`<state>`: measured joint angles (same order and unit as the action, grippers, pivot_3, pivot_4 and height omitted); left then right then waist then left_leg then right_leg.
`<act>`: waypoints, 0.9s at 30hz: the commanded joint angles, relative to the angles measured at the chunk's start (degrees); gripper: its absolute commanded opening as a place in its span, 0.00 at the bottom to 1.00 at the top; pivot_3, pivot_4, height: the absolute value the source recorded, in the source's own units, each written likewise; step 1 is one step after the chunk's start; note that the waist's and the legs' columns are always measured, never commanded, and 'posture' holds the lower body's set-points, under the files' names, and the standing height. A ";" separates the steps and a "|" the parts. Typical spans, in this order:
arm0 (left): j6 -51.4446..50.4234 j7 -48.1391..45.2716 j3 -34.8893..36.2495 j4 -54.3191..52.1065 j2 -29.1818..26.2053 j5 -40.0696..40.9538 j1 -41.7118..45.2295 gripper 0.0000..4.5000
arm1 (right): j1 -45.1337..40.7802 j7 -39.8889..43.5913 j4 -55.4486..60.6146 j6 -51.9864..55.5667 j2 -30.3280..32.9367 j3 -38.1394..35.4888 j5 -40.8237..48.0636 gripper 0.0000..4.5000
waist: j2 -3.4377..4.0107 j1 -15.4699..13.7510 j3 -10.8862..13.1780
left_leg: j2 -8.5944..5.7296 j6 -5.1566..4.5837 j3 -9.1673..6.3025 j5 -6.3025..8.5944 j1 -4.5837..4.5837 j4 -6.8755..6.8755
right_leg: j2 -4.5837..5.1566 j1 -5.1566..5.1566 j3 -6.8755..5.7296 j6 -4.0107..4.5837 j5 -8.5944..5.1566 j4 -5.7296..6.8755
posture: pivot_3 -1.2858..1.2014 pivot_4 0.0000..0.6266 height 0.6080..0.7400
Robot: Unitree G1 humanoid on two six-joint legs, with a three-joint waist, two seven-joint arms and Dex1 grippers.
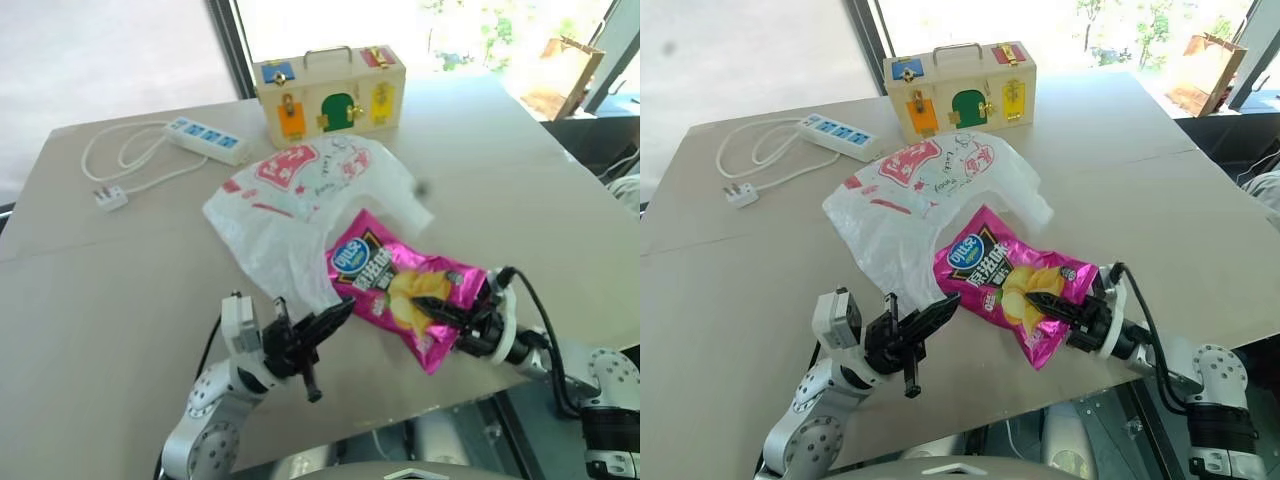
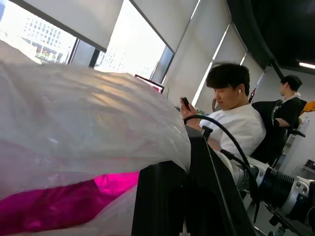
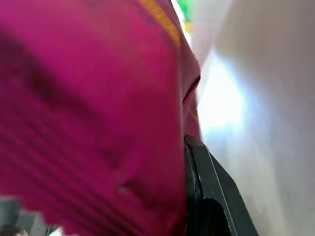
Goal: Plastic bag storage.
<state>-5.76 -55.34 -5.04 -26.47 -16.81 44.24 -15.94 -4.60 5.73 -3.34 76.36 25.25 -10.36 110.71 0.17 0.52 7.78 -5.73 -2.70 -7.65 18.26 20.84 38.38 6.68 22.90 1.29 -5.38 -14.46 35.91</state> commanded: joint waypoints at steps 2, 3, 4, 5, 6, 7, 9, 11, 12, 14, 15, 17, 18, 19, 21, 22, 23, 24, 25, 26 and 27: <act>-0.36 -1.80 0.18 -2.87 -1.68 1.32 -1.09 0.00 | -7.06 -7.51 -5.01 -1.85 -2.77 0.19 2.29 0.01 | 0.01 0.34 0.00 | 0.03 0.01 0.03 0.00 -0.05 0.02 | -0.03 -0.01 0.03 0.00 0.00 0.03 | 0.52 0.24 1.00; -0.44 -1.91 0.27 -2.87 -1.99 1.45 -1.27 0.00 | -10.26 -9.58 -6.99 -2.61 -4.67 -0.75 2.29 0.01 | 0.00 0.63 0.01 | 0.04 0.01 0.06 -0.01 -0.06 0.02 | -0.05 -0.05 0.07 0.00 0.00 0.05 | 0.52 0.24 1.00; -0.50 -1.94 0.38 -2.84 -2.17 1.56 -1.34 0.00 | -12.38 -11.03 -8.35 -2.75 -6.09 -1.69 2.29 0.01 | 0.01 0.76 0.02 | 0.08 0.02 0.10 -0.01 -0.13 0.01 | -0.08 -0.06 0.14 -0.01 0.01 0.08 | 0.52 0.24 1.00; -0.49 -2.07 0.37 -2.83 -2.47 1.38 -1.45 0.00 | -14.74 -12.83 -9.76 -3.03 -7.73 -2.83 2.29 0.01 | 0.04 0.69 0.02 | 0.11 0.03 0.11 -0.02 -0.14 0.01 | -0.15 -0.05 0.20 -0.02 0.02 0.09 | 0.52 0.24 1.00; -0.53 -2.24 0.37 -2.80 -2.69 1.27 -1.51 0.00 | -16.76 -14.27 -10.87 -3.13 -8.96 -3.54 2.29 0.01 | 0.05 0.59 0.02 | 0.11 0.05 0.09 -0.03 -0.14 0.01 | -0.14 -0.04 0.19 -0.04 0.03 0.10 | 0.52 0.24 1.00; -0.56 -2.41 0.44 -2.76 -2.86 1.24 -1.53 0.00 | -18.00 -15.38 -11.51 -3.16 -9.84 -4.04 2.29 0.01 | 0.04 0.22 0.00 | 0.11 0.06 0.07 -0.03 -0.14 0.01 | -0.15 -0.04 0.17 -0.04 0.03 0.10 | 0.52 0.24 1.00; -0.64 -2.50 0.36 -2.61 -2.90 1.17 -1.47 0.00 | -20.91 -19.51 -13.58 -3.80 -12.02 -4.45 2.29 0.01 | 0.04 0.09 0.00 | 0.07 0.06 -0.05 -0.03 -0.06 0.00 | -0.13 0.05 0.04 -0.03 0.02 0.07 | 0.52 0.24 1.00; -0.67 -2.54 0.12 -2.18 -2.86 0.85 -1.00 0.00 | -23.63 -27.17 -15.20 -8.14 -15.19 -4.14 2.29 0.01 | 0.04 0.31 0.00 | 0.00 0.05 -0.05 -0.02 0.00 -0.04 | -0.08 0.10 0.04 -0.02 0.02 0.03 | 0.52 0.24 1.00; -0.70 -2.52 0.02 -1.93 -2.83 0.63 -0.55 0.00 | -25.38 -30.50 -15.83 -11.55 -17.02 -3.63 2.29 0.01 | 0.04 0.31 0.00 | -0.03 0.03 -0.02 -0.02 0.00 -0.04 | -0.05 0.13 0.03 -0.02 0.02 0.02 | 0.52 0.24 1.00; -0.76 -2.44 0.06 -1.52 -2.79 0.44 0.28 0.00 | -29.10 -30.84 -15.79 -15.59 -19.91 -3.08 -1.33 0.01 | 0.08 0.65 0.02 | -0.06 0.03 0.00 -0.02 0.01 -0.04 | -0.03 0.15 0.00 -0.02 0.02 0.03 | 0.52 0.24 1.00; -0.79 -2.43 0.09 -1.33 -2.78 0.38 0.60 0.00 | -31.24 -29.31 -15.57 -16.45 -21.39 -2.58 -3.49 0.01 | 0.09 0.99 0.03 | -0.06 0.03 0.01 -0.02 0.02 -0.04 | -0.03 0.17 0.01 -0.02 0.02 0.06 | 0.52 0.24 1.00; -0.77 -2.52 0.24 -0.95 -2.77 0.33 1.04 0.00 | -34.93 -23.43 -14.26 -18.77 -23.19 -0.19 -12.11 0.01 | 0.09 1.92 0.00 | -0.03 0.04 0.05 -0.02 0.00 -0.01 | -0.06 0.23 0.04 -0.03 0.02 0.17 | 0.52 0.24 1.00; -0.73 -2.51 0.26 -0.77 -2.72 0.27 1.28 0.00 | -37.05 -17.18 -13.09 -22.16 -22.48 5.10 -22.28 0.01 | 0.09 1.94 -0.01 | -0.01 0.05 0.05 -0.03 -0.05 -0.01 | -0.07 0.26 -0.04 -0.02 0.02 0.31 | 0.52 0.24 1.00; -0.69 -2.40 0.27 -0.61 -2.60 0.19 1.51 0.00 | -38.83 -11.13 -12.45 -26.40 -21.53 10.82 -32.15 0.01 | 0.11 1.97 0.00 | -0.01 0.05 0.05 -0.03 -0.05 -0.01 | -0.07 0.27 -0.05 -0.02 0.02 0.31 | 0.52 0.24 1.00; -0.52 -2.05 0.05 -0.26 -2.20 -0.28 2.09 0.00 | -40.90 -3.09 -13.79 -33.53 -21.14 18.54 -46.06 0.13 | 0.06 2.17 -0.02 | -0.05 0.04 0.25 -0.03 -0.02 0.01 | -0.03 0.49 -0.04 -0.03 0.02 0.52 | 0.52 0.24 1.00; -0.44 -1.94 0.03 -0.13 -2.03 -0.45 2.30 0.00 | -41.20 -1.17 -15.10 -35.40 -21.98 19.15 -48.83 0.21 | 0.01 2.22 -0.06 | -0.06 0.04 0.45 -0.03 -0.03 0.03 | 0.01 0.63 -0.04 -0.03 0.02 0.73 | 0.52 0.24 1.00; -0.37 -1.84 0.03 0.04 -1.83 -0.61 2.55 0.00 | -41.40 0.80 -16.03 -36.35 -22.40 20.03 -51.51 0.33 | -0.03 2.24 -0.08 | -0.03 0.04 0.51 -0.03 -0.05 0.03 | 0.01 0.68 -0.06 -0.03 0.02 0.80 | 0.52 0.24 1.00; -0.30 -1.75 0.04 0.15 -1.67 -0.78 2.75 0.00 | -41.38 3.71 -16.04 -37.63 -21.50 22.57 -55.97 0.42 | -0.02 2.28 -0.08 | 0.00 0.04 0.50 -0.03 -0.07 0.02 | 0.01 0.68 -0.10 -0.03 0.02 0.80 | 0.52 0.24 1.00; -0.27 -1.73 0.07 0.21 -1.55 -0.93 2.89 0.00 | -41.00 7.99 -15.07 -39.60 -19.11 27.14 -62.14 0.52 | -0.03 2.21 -0.08 | 0.01 0.04 0.49 -0.03 -0.07 0.03 | 0.01 0.69 -0.13 -0.03 0.02 0.80 | 0.52 0.24 1.00; -0.22 -1.73 0.15 0.26 -1.45 -1.06 2.98 0.00 | -40.18 11.54 -13.81 -40.38 -16.86 30.36 -66.54 0.61 | -0.03 2.01 -0.08 | 0.00 0.04 0.47 -0.03 -0.06 0.03 | 0.04 0.69 -0.17 -0.03 0.02 0.80 | 0.52 0.24 1.00; -0.14 -1.71 0.32 0.26 -1.38 -1.14 3.00 0.00 | -39.14 13.97 -12.60 -40.22 -15.10 31.95 -69.04 0.73 | -0.04 1.78 -0.09 | -0.04 0.04 0.45 -0.03 -0.04 0.06 | 0.10 0.69 -0.26 -0.03 0.02 0.79 | 0.52 0.24 1.00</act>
<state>-6.91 -57.01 -4.99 -25.71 -18.36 42.94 -12.95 -44.65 14.89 -18.62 37.65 8.28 19.74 46.78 0.12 2.30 7.70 -5.82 -2.66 -7.24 18.24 20.82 38.47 6.84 23.58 0.97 -5.40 -14.43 36.70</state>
